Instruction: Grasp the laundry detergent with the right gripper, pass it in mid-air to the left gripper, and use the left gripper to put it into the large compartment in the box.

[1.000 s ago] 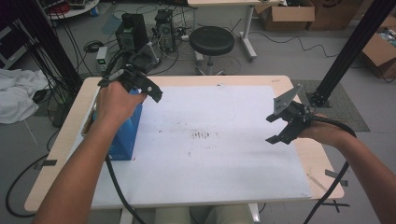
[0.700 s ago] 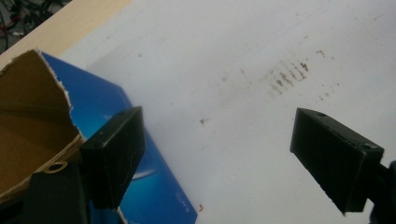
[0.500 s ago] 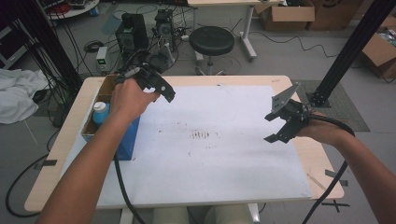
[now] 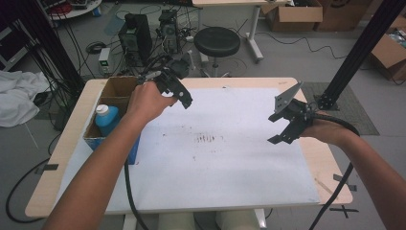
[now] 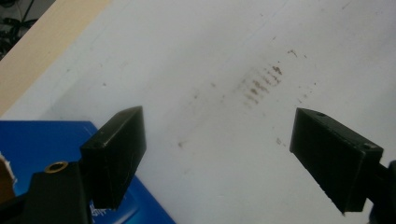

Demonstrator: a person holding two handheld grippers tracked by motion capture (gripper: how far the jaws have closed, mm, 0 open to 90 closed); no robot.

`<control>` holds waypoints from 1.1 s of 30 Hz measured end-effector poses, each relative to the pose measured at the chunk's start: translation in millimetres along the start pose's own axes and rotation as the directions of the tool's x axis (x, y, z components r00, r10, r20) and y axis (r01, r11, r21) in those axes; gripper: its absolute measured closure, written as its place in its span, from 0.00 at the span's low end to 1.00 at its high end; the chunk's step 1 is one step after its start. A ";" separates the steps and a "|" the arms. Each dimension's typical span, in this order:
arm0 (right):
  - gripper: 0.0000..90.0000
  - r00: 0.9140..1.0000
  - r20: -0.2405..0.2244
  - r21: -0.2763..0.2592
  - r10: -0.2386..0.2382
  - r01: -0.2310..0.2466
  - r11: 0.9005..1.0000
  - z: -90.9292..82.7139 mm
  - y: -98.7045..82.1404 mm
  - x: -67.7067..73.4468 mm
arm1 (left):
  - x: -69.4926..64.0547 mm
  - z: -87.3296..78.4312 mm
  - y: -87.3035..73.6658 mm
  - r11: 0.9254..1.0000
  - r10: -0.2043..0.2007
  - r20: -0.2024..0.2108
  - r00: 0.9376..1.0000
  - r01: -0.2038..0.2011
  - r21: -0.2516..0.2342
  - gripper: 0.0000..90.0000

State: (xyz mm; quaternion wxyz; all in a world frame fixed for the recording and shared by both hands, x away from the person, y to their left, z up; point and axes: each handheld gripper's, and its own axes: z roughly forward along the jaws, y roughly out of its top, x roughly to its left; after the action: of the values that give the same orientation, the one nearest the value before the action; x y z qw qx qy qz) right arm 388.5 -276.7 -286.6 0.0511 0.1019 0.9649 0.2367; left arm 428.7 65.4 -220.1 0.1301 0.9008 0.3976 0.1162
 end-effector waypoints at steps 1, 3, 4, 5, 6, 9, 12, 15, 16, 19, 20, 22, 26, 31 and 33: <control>0.21 1.000 -0.001 0.001 0.000 0.000 1.000 0.4 0.2 -0.6 | -0.8 2.2 1.7 1.000 0.002 0.006 1.000 -0.002 0.000 0.21; 0.21 1.000 0.000 -0.001 -0.002 0.002 1.000 1.0 0.6 -1.3 | -2.8 5.9 5.2 1.000 0.013 0.009 1.000 -0.013 0.003 0.22; 0.21 1.000 -0.001 -0.001 -0.001 0.001 1.000 0.9 0.6 -1.3 | -3.5 7.2 6.9 1.000 0.020 0.014 1.000 -0.020 0.001 0.22; 0.21 1.000 -0.001 0.000 0.003 -0.003 1.000 0.8 0.6 -1.2 | -3.9 8.2 8.8 1.000 0.028 0.015 1.000 -0.028 0.001 0.22; 0.21 1.000 -0.001 0.003 0.004 -0.004 1.000 0.5 0.5 -1.5 | -4.3 9.3 10.7 0.999 0.034 0.018 0.999 -0.034 0.000 0.22; 0.21 1.000 0.000 0.000 0.012 -0.012 1.000 -0.3 -0.3 -2.8 | -6.6 13.2 15.6 0.999 0.041 0.026 0.999 -0.041 0.001 0.22; 0.21 1.000 -0.001 0.003 0.010 -0.010 1.000 0.4 -0.6 -3.9 | -8.1 16.8 18.8 0.999 0.049 0.026 0.998 -0.049 0.004 0.21; 0.21 1.000 -0.003 0.003 0.012 -0.012 1.000 1.0 0.0 -4.3 | -9.5 18.9 19.7 0.999 0.047 0.029 0.998 -0.047 0.006 0.22; 0.21 1.000 -0.004 0.003 0.014 -0.014 1.000 1.3 0.2 -4.3 | -9.3 19.4 19.7 0.999 0.049 0.028 0.998 -0.050 0.007 0.21; 0.21 1.000 -0.008 0.004 0.011 -0.010 1.000 2.7 1.2 -4.4 | -9.0 19.5 19.1 0.999 0.051 0.026 0.998 -0.051 0.009 0.22; 0.21 1.000 -0.009 0.004 0.010 -0.010 1.000 3.1 1.3 -4.5 | -8.9 19.7 18.5 0.999 0.048 0.026 0.998 -0.049 0.008 0.22; 0.21 1.000 -0.011 0.006 0.009 -0.009 1.000 3.9 1.4 -4.7 | -8.4 19.5 17.7 0.999 0.047 0.027 0.999 -0.047 0.007 0.22; 0.21 1.000 -0.013 0.006 0.010 -0.009 1.000 5.0 1.0 -4.7 | -7.7 19.3 16.5 0.999 0.043 0.027 0.999 -0.043 0.007 0.22; 0.21 1.000 -0.015 0.007 0.008 -0.008 1.000 6.4 1.2 -4.9 | -7.5 20.2 16.7 0.999 0.041 0.031 0.999 -0.041 0.006 0.22; 0.21 1.000 -0.015 0.006 0.010 -0.010 1.000 6.6 1.3 -5.4 | -7.5 20.6 16.8 0.999 0.040 0.032 0.999 -0.040 0.005 0.22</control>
State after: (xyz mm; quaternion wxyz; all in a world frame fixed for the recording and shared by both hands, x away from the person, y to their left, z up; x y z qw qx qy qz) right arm 394.9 -273.8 -291.5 0.0423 0.1050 0.9654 0.2350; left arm 441.8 46.0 -234.8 0.1318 0.9107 0.3777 0.1034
